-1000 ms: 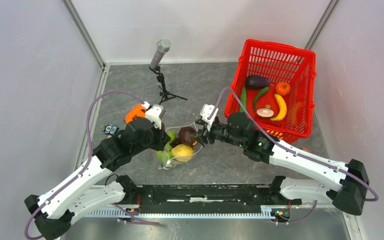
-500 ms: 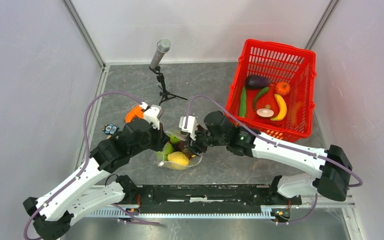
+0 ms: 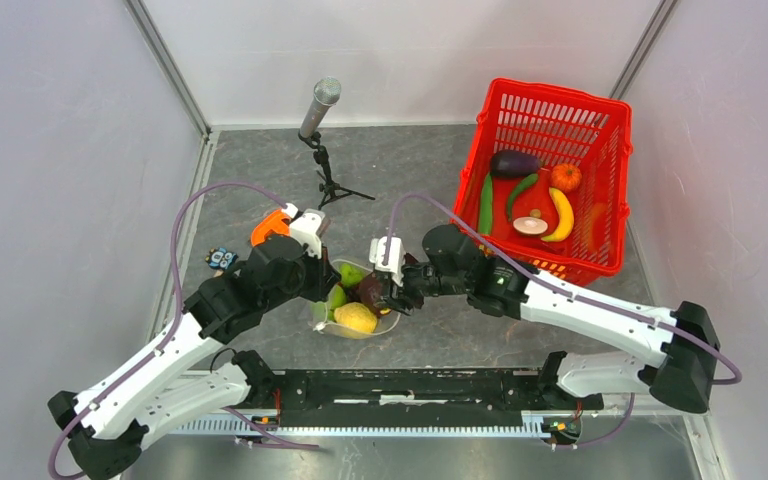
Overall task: Place the food in the zip-top bag and seal the zipper
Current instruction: Place the fake fruit in the zipper food storage bag.
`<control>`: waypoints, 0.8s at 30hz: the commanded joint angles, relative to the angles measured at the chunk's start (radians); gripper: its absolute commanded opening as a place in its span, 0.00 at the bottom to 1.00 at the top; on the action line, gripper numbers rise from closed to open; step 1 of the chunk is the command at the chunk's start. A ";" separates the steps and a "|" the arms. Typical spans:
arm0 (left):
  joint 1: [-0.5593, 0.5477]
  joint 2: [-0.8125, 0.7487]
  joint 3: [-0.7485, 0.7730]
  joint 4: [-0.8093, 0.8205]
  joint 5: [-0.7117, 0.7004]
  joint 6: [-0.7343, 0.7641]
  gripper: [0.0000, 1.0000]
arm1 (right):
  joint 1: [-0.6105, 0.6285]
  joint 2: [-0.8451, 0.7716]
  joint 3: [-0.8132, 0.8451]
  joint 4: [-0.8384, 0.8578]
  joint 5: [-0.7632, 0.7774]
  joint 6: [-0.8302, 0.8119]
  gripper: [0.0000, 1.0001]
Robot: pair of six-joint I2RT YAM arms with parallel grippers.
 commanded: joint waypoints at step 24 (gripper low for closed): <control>0.003 -0.001 0.004 0.052 0.005 -0.055 0.02 | 0.002 0.022 -0.012 0.261 0.115 0.108 0.57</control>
